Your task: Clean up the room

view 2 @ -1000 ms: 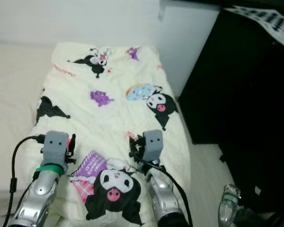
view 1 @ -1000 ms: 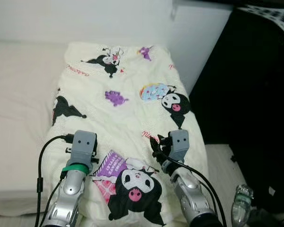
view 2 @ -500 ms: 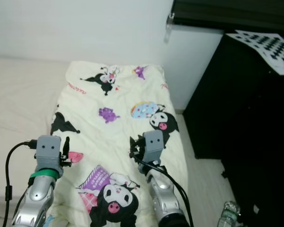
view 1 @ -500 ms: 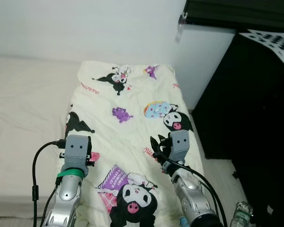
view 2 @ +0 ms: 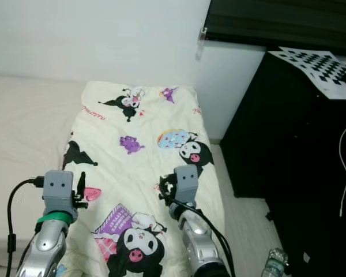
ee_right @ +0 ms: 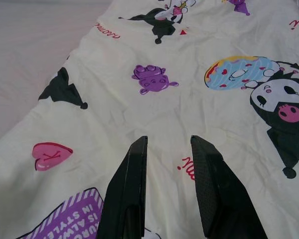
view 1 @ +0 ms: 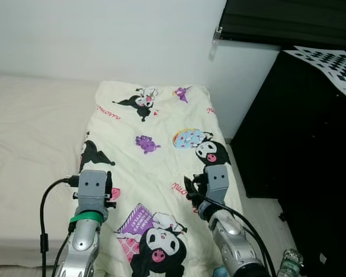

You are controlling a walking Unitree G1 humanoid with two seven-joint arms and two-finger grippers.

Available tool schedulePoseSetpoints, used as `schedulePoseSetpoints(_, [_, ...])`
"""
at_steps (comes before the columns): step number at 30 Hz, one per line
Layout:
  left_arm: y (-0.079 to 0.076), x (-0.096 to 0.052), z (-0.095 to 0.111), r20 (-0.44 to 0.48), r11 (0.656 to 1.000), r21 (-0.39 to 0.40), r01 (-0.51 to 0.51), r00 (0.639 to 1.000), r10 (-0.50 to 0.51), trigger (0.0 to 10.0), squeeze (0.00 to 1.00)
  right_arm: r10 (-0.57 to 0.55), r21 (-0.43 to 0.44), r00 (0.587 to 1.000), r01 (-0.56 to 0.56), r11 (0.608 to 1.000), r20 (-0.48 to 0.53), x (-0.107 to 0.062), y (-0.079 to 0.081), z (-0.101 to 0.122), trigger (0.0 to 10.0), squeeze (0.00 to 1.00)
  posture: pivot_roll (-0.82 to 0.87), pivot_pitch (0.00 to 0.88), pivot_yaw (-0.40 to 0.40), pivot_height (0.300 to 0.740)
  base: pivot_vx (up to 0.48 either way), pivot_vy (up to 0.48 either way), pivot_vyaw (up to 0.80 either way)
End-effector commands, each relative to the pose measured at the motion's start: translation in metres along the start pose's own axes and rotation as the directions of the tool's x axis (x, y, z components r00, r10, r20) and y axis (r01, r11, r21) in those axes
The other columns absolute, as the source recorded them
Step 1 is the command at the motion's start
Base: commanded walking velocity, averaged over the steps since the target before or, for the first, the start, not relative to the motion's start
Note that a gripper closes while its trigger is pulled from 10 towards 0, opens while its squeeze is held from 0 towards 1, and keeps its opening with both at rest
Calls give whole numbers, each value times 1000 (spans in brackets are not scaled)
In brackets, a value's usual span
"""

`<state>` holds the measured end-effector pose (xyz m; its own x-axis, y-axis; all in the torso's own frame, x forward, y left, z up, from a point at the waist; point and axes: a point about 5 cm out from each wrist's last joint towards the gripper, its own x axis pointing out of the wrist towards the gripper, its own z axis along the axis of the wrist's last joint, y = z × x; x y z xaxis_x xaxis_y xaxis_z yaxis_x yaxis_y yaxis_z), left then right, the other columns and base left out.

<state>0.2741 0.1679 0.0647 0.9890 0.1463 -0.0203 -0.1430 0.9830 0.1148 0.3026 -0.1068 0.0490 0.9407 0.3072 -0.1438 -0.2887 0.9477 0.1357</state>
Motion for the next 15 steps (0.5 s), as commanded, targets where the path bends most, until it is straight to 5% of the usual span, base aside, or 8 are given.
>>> schedulePoseSetpoints(1, [0, -4, -7, -38, 1000, -9, -2, 999, 2, 10000, 0, -19, 11, 999, 20, 1000, -32, -2, -2, -7, 10000, 0, 47, 0, -58, 740, 0, 0, 0])
schedulePoseSetpoints(15, [-4, -7, -12, -83, 999, -30, 10, 997, -13, 10000, 0, -63, -11, 994, 62, 998, -89, -1, -7, -12, 10000, 0, 48, 15, -59, 740, 0, 0, 0])
